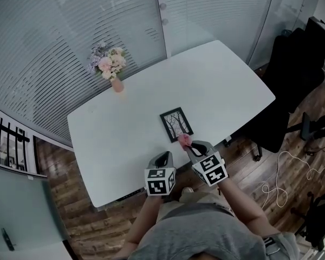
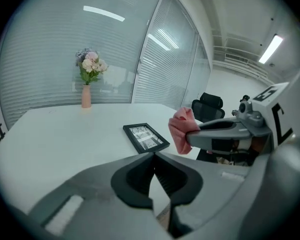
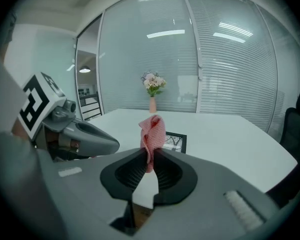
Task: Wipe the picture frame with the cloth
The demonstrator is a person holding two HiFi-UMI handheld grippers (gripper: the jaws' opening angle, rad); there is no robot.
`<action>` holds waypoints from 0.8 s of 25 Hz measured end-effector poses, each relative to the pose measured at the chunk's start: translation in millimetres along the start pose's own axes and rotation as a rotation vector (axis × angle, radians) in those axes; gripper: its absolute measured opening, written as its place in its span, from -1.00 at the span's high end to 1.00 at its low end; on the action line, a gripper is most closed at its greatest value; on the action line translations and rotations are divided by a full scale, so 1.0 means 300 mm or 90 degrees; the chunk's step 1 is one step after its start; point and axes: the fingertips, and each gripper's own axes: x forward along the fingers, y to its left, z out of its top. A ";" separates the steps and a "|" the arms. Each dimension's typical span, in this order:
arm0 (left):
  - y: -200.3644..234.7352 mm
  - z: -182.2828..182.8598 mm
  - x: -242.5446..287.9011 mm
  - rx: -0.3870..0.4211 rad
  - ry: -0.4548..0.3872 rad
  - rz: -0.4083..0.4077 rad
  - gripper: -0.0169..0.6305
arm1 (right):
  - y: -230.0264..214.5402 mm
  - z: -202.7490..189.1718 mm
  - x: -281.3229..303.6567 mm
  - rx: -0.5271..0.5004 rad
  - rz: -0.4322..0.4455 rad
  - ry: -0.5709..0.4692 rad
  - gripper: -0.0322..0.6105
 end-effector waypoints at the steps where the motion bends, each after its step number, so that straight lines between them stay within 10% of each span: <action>1: -0.008 -0.001 -0.021 0.004 -0.006 -0.005 0.94 | 0.022 -0.003 -0.018 0.003 -0.002 -0.005 0.78; 20: -0.089 -0.181 -0.451 0.044 -0.024 -0.090 0.94 | 0.496 -0.072 -0.304 0.053 -0.042 -0.053 0.78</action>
